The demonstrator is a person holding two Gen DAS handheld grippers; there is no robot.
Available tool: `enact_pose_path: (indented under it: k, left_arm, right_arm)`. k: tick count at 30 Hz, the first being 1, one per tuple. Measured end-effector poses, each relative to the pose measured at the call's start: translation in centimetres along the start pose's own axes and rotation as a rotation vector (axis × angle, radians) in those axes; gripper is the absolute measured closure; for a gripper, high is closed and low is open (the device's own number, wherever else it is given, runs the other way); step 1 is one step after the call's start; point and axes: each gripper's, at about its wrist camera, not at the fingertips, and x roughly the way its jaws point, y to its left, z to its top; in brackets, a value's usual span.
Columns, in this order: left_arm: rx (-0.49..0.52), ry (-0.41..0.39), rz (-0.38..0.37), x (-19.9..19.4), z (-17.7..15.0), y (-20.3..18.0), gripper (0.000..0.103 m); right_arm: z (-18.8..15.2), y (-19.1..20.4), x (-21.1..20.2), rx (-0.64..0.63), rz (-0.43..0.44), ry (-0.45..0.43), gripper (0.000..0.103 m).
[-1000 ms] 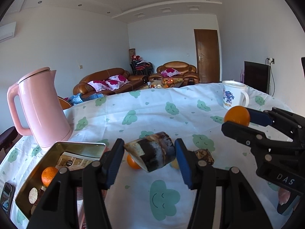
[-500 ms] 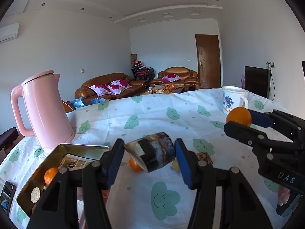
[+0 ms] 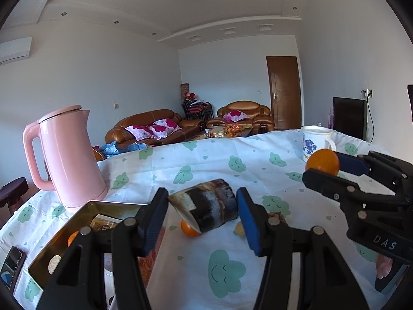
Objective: Organize fruits
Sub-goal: 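Carry the orange with the right gripper while the left gripper carries the roll over the tin box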
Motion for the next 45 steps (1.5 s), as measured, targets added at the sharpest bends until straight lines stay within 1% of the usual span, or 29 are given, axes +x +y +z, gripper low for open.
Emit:
enact_pose_path:
  k: [12,26,45]
  left_arm:
    - [-0.003,-0.011,0.021,-0.7,-0.2,1.0,0.047]
    - [-0.020,-0.009,0.057,-1.4,-0.4,2.8,0.047]
    - [-0.044,-0.002,0.111,-2.2,-0.4,5.6,0.047]
  right_arm:
    - [0.1,1.2,0.1,-0.040,-0.005,0.000,0.057]
    - [0.5,3.5,0.9,-0.070,0.036,0.014,0.057]
    - [2.5,6.9,1.9,-0.115,0.104,0.008,0.057]
